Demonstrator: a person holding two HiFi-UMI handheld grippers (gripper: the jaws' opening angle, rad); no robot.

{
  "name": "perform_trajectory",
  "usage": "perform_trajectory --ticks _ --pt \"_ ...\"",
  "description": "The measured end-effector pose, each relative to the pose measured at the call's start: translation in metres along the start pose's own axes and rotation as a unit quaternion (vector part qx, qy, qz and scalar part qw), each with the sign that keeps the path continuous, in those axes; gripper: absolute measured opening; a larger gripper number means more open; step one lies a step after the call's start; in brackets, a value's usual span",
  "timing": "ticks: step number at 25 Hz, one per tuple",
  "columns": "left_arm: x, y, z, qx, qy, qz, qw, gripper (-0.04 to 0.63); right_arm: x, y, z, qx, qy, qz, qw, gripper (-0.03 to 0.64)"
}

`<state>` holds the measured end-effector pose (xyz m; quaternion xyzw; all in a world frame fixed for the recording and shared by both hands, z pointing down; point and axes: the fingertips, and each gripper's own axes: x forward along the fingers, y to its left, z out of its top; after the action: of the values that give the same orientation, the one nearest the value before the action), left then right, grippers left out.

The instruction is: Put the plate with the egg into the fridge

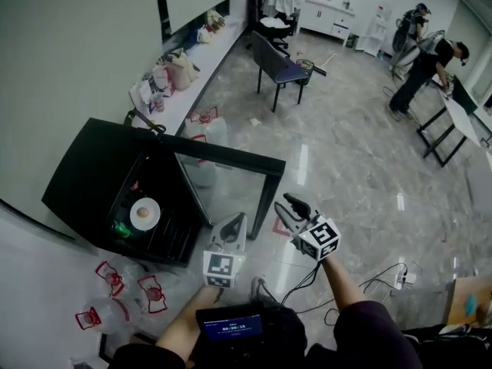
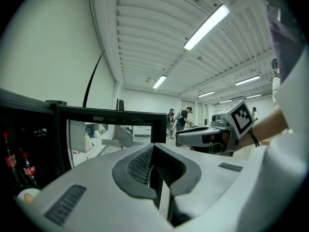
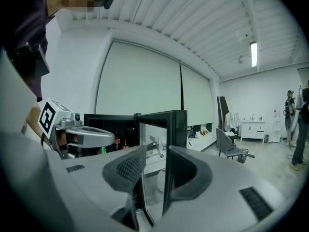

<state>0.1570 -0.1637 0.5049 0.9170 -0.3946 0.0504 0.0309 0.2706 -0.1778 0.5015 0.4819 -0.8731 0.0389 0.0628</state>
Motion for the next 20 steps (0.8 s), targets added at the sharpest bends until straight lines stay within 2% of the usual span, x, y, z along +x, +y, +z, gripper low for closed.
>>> perform_trajectory --ticks 2,4,7,9,15,20 --pt "0.014 -0.010 0.005 0.002 0.001 -0.004 1.0000 0.008 0.003 -0.021 0.004 -0.008 0.009 0.016 1.000 0.177" --pt "0.023 -0.017 0.009 0.009 0.003 -0.001 1.0000 0.008 0.012 -0.032 0.008 -0.017 0.018 0.042 0.999 0.213" --pt "0.028 -0.018 0.010 0.018 0.007 0.015 0.9997 0.008 0.031 -0.036 0.011 -0.028 0.028 0.088 0.995 0.216" --pt "0.027 -0.013 0.011 0.019 0.012 0.032 0.9992 0.008 0.043 -0.038 0.011 -0.033 0.034 0.102 0.994 0.218" --pt "0.006 0.000 0.009 0.021 0.020 0.081 0.9963 0.008 0.048 -0.040 0.010 -0.036 0.028 0.112 0.993 0.208" --pt "-0.020 0.007 0.002 0.017 0.022 0.103 0.9942 0.008 0.037 -0.019 0.009 -0.032 0.017 0.092 0.995 0.198"
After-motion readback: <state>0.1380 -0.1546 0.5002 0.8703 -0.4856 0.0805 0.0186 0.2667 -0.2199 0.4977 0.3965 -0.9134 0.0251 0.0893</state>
